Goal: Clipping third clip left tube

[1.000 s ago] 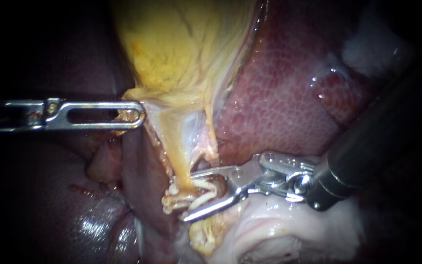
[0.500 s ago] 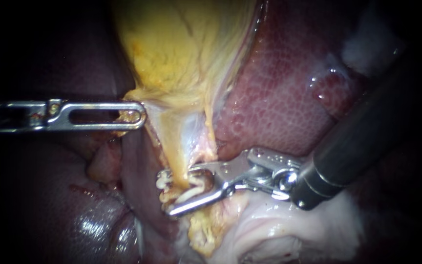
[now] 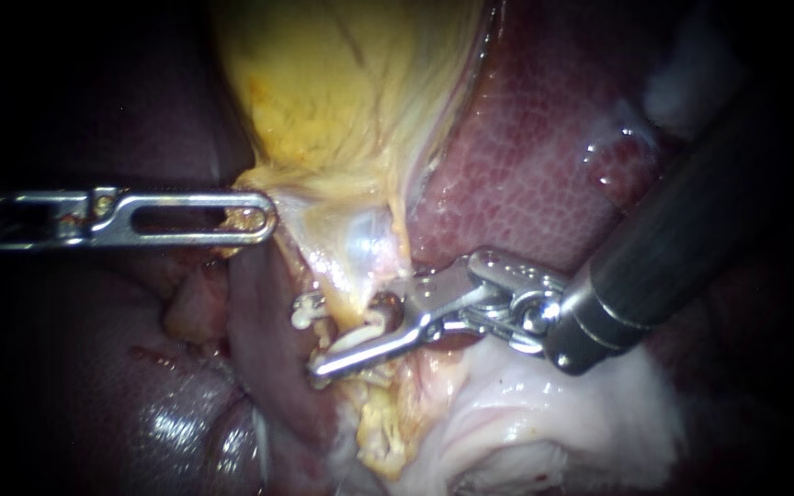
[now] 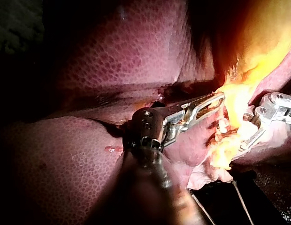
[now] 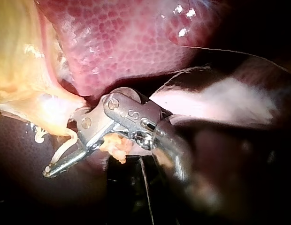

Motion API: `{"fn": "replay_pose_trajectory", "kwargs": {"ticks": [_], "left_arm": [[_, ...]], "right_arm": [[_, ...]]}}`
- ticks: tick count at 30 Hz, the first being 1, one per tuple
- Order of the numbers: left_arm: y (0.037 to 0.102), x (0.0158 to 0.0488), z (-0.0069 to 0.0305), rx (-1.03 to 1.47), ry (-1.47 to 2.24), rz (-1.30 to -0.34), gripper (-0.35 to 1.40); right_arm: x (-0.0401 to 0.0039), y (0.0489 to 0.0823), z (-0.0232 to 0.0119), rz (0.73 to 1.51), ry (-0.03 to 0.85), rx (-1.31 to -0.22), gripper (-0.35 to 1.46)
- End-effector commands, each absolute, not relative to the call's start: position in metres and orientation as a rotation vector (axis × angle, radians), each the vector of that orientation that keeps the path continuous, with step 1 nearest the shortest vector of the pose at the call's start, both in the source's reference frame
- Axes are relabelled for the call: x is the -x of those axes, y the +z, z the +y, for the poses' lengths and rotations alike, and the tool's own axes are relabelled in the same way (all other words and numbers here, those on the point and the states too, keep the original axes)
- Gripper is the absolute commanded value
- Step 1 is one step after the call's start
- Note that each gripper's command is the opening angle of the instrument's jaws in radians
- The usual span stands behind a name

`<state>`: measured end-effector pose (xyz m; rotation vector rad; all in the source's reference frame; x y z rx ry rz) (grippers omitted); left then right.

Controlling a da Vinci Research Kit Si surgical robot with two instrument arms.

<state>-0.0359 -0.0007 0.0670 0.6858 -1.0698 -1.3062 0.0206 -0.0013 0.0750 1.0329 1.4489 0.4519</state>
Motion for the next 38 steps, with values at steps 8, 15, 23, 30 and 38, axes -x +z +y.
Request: {"fn": "replay_pose_trajectory", "kwargs": {"ticks": [8, 15, 23, 30, 38], "left_arm": [[0.0671, 0.0359, -0.0008, -0.685, -1.305, -1.070, -0.35], [0.0672, 0.0359, -0.0008, -0.685, -1.305, -1.070, -0.35], [0.0672, 0.0359, -0.0008, -0.685, -1.305, -1.073, -0.35], [0.0672, 0.0359, -0.0008, -0.684, -1.305, -1.073, -0.35], [0.0673, 0.0362, -0.0008, -0.683, -1.307, -1.073, -0.35]], "right_arm": [[-0.0209, 0.0751, -0.0013, 1.449, 0.454, -1.031, 0.50], [-0.0198, 0.0756, -0.0011, 1.379, 0.540, -1.165, -0.35], [-0.0197, 0.0762, -0.0010, 1.379, 0.554, -1.150, -0.35], [-0.0194, 0.0765, -0.0008, 1.379, 0.554, -1.150, -0.35], [-0.0190, 0.0765, -0.0009, 1.379, 0.553, -1.151, -0.35]]}}
